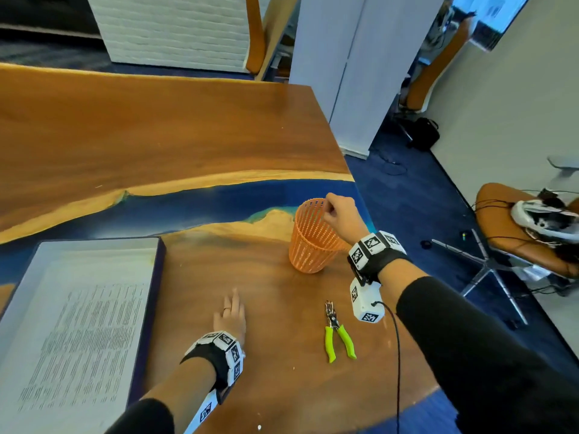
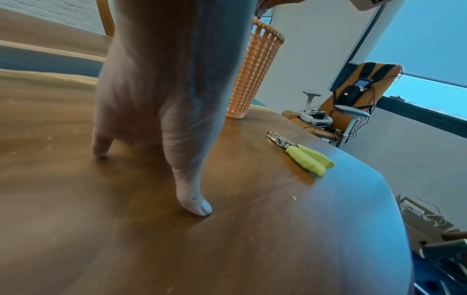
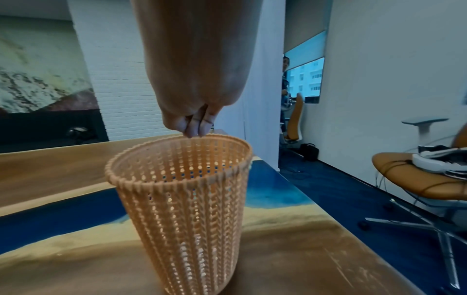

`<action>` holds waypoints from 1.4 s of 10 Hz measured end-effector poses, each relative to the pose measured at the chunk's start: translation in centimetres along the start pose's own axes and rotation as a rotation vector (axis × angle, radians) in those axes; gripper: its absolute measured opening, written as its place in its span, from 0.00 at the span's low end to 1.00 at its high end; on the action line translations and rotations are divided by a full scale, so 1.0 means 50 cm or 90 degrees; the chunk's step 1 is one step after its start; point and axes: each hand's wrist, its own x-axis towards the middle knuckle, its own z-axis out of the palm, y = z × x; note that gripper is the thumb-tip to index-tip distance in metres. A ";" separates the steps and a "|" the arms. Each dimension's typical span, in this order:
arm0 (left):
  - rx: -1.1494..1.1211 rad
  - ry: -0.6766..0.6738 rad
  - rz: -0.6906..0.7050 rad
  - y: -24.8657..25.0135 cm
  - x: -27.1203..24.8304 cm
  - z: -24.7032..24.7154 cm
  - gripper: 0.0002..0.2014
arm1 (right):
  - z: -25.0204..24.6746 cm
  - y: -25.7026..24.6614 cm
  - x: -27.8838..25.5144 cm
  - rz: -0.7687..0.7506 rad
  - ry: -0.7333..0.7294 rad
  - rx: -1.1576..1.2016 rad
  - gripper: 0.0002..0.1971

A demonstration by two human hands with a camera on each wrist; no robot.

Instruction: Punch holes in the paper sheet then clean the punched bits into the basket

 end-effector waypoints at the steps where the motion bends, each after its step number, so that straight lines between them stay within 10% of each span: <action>1: 0.009 0.007 0.009 -0.007 -0.003 0.007 0.61 | -0.007 0.022 -0.009 0.010 -0.004 0.017 0.09; 10: -0.095 -0.005 0.037 -0.029 -0.006 0.024 0.59 | -0.025 0.018 -0.020 0.030 -0.020 -0.033 0.07; 13: -0.146 -0.197 0.112 -0.131 -0.072 -0.182 0.43 | -0.087 -0.025 0.011 0.003 -0.007 -0.061 0.08; 14: -0.214 -0.113 0.041 -0.159 -0.127 -0.278 0.30 | -0.112 -0.040 0.033 -0.010 -0.021 -0.043 0.11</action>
